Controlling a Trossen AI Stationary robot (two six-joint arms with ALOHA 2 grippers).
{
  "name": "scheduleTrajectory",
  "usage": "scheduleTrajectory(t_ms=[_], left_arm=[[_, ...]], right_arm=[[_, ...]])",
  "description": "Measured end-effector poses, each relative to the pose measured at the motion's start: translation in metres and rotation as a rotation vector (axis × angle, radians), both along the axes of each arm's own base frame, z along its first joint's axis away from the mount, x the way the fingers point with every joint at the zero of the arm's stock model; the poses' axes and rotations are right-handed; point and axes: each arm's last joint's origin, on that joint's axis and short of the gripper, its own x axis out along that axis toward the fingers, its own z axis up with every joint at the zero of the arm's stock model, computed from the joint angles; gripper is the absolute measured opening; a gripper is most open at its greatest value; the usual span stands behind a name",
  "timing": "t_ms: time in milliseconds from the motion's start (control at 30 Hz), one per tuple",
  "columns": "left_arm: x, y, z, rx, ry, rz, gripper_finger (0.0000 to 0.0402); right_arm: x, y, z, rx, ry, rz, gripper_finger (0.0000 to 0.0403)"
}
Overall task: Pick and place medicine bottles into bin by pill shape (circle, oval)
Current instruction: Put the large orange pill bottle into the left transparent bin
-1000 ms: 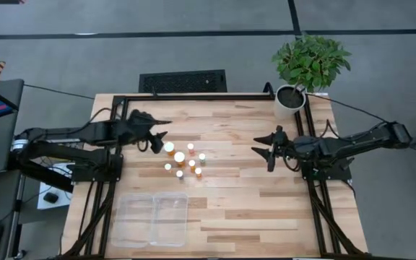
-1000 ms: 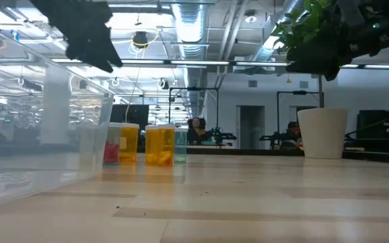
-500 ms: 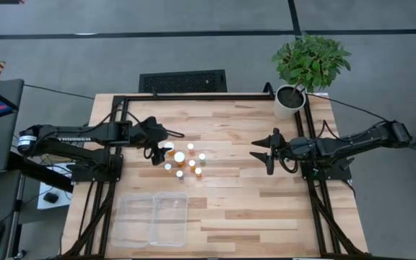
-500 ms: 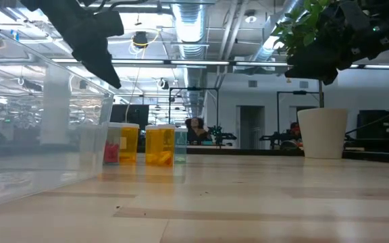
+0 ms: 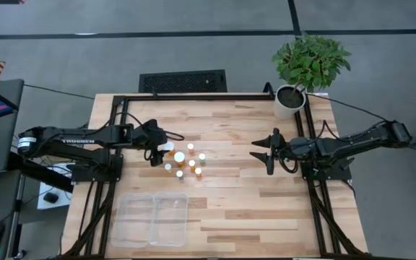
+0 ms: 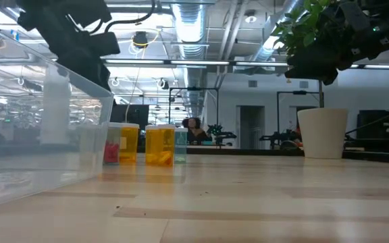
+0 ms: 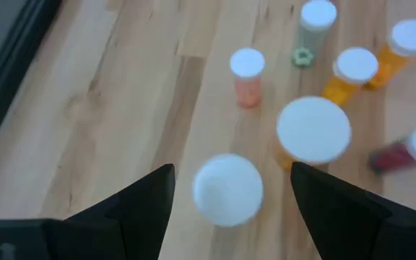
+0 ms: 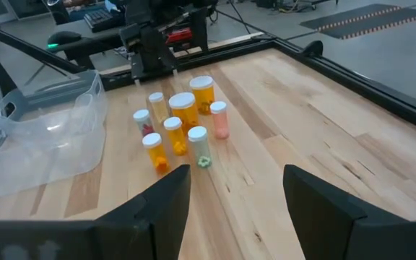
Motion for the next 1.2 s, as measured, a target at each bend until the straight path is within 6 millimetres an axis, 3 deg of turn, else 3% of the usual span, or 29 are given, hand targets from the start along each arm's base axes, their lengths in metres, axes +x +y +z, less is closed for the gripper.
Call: scheduleTrajectory(t_ms=[333,600,867,1200], left_arm=[[-0.003,0.013,-0.005,-0.04,0.003,-0.013,0.0271],[0.01,0.018,-0.028,-0.077,0.118,-0.013,0.0271],[0.018,0.021,-0.039,-0.064,0.163,-0.007,0.027],[0.019,0.02,-0.036,-0.066,0.137,-0.047,0.0201]], right_arm=[[0.0,0.0,-0.001,-0.002,0.013,0.001,0.0234],[-0.001,0.0,-0.003,-0.003,0.036,0.0,0.0234],[-0.001,0.0,-0.004,-0.004,0.044,0.0,0.0234],[-0.002,0.0,-0.005,-0.006,0.055,0.0,0.0234]])
